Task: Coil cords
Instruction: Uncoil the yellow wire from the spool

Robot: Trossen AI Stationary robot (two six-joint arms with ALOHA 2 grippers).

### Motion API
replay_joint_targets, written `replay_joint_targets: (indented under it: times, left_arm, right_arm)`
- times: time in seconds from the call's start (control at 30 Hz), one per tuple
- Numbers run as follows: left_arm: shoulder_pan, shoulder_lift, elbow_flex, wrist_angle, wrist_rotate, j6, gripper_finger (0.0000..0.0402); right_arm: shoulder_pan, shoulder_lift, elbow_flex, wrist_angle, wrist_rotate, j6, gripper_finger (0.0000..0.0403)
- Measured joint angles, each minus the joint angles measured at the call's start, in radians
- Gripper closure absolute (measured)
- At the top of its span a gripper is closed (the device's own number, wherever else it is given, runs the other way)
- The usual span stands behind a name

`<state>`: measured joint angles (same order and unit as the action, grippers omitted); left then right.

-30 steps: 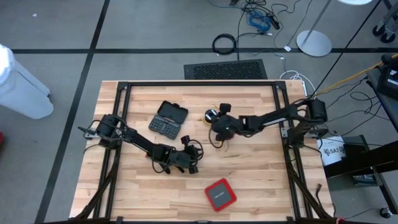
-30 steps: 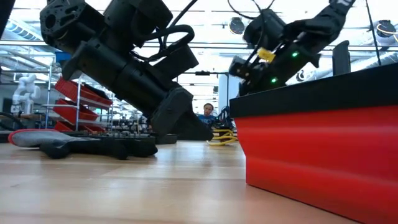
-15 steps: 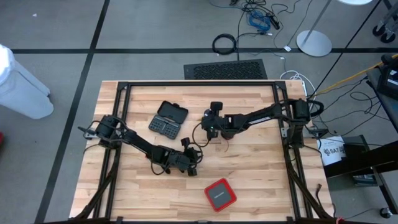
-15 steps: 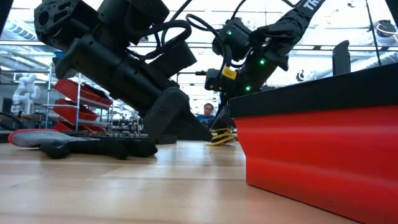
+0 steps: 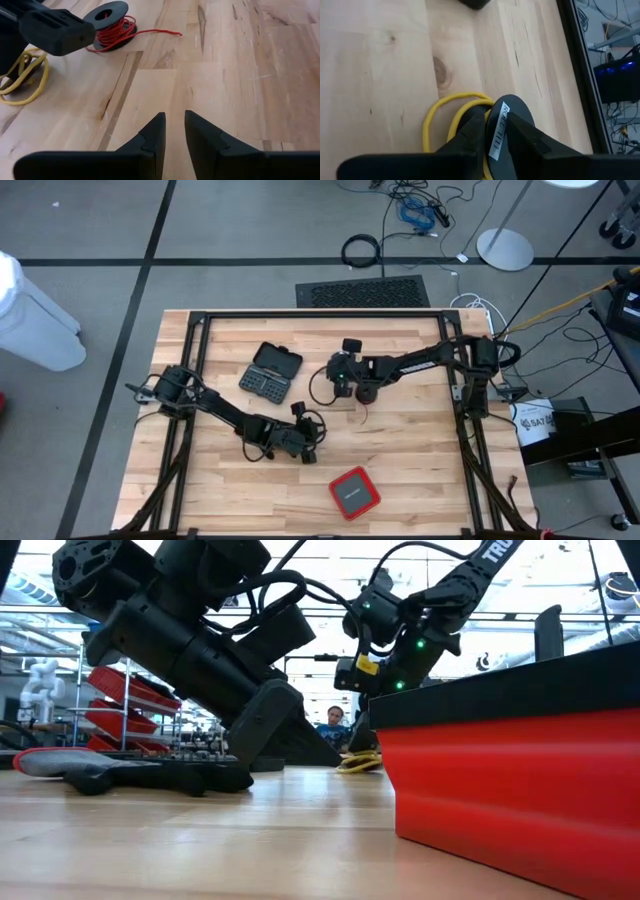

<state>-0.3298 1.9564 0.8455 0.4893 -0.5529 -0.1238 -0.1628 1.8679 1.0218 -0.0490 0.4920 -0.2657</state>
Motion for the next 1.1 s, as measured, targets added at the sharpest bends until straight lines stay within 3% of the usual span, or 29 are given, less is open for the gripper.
replay_joint_targets:
  times: [0.17, 0.37, 0.57, 0.77, 0.97, 1.1]
  left_arm:
    - [0.0, 0.0, 0.0, 0.003, 0.0, 0.0, 0.0322]
    - [0.0, 0.0, 0.0, 0.003, -0.007, 0.0, 0.0322]
    - [0.0, 0.0, 0.0, 0.02, -0.113, 0.013, 0.0322]
    - [0.0, -0.002, 0.0, 0.103, -0.202, 0.111, 0.0322]
    - [-0.004, -0.013, 0.001, 0.155, -0.322, 0.158, 0.0322]
    - [-0.029, -0.013, 0.001, 0.292, -0.406, 0.264, 0.0322]
  right_arm:
    - [-0.015, 0.0, 0.0, -0.008, 0.0, 0.014, 0.0345]
    - [-0.02, -0.002, 0.0, -0.037, 0.078, 0.007, 0.0395]
    - [-0.002, -0.023, -0.004, -0.052, 0.093, 0.0, 0.0401]
    - [0.058, -0.175, -0.006, -0.123, -0.039, 0.076, 0.0402]
    - [0.14, -0.36, -0.006, -0.188, -0.039, 0.129, 0.0402]
    - [0.188, -0.462, -0.005, -0.21, -0.061, 0.161, 0.0402]
